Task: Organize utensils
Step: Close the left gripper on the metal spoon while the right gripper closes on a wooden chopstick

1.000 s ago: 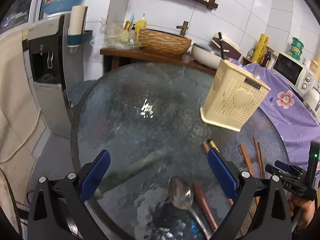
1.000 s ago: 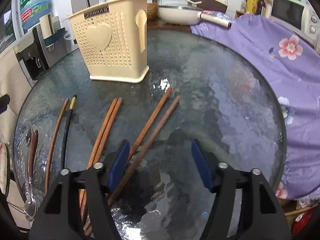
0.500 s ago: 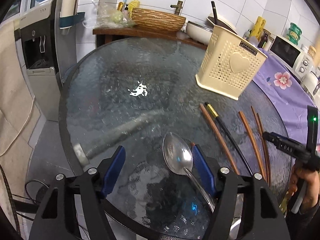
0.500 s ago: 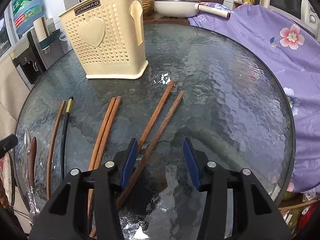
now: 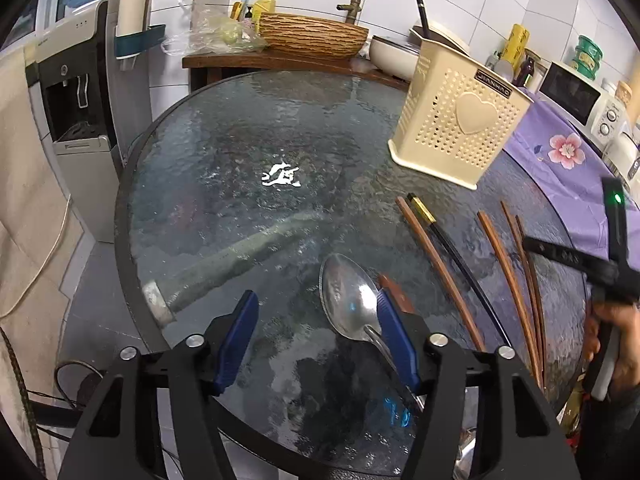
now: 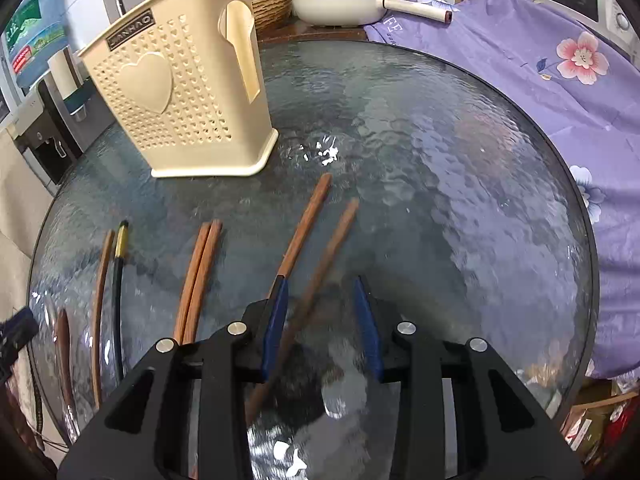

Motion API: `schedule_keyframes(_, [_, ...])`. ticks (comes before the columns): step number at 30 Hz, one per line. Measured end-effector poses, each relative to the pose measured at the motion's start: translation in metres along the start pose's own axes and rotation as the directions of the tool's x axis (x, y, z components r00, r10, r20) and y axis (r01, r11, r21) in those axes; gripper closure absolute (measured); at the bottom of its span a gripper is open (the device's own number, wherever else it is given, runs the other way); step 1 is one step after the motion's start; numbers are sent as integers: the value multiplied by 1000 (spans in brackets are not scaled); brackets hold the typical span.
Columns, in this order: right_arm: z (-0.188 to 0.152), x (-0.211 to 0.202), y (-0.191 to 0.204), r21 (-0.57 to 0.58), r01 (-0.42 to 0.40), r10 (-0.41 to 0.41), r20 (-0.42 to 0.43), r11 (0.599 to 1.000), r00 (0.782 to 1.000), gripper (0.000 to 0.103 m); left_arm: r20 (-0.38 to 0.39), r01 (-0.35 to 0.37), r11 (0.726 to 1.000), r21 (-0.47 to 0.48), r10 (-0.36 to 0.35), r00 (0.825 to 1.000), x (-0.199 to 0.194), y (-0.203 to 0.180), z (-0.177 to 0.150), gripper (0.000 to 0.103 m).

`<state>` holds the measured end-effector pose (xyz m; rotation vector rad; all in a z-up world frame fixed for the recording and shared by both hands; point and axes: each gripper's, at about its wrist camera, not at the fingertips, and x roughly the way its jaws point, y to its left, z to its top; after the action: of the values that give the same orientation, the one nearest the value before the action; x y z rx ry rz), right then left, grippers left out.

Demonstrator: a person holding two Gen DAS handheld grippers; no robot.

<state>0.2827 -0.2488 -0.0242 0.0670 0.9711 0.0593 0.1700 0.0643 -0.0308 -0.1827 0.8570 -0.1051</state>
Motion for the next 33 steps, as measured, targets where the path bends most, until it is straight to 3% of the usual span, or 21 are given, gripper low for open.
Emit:
schedule_keyframes(5, [16, 12, 6, -36, 54, -54, 7, 998, 999, 80, -22, 4, 1000, 1, -4, 1000, 4, -6, -5, 49])
schedule_keyframes(11, [20, 18, 11, -61, 50, -49, 17, 997, 999, 91, -41, -1, 1000, 15, 1, 999, 9, -15, -7, 52])
schedule_keyframes(22, [10, 12, 10, -65, 17, -15, 31, 998, 999, 91, -57, -51, 996, 76, 56, 997, 14, -28, -12, 52])
schedule_keyframes(33, [7, 11, 17, -97, 36, -32, 38, 995, 999, 91, -54, -114, 977, 181, 126, 991, 40, -42, 12, 54])
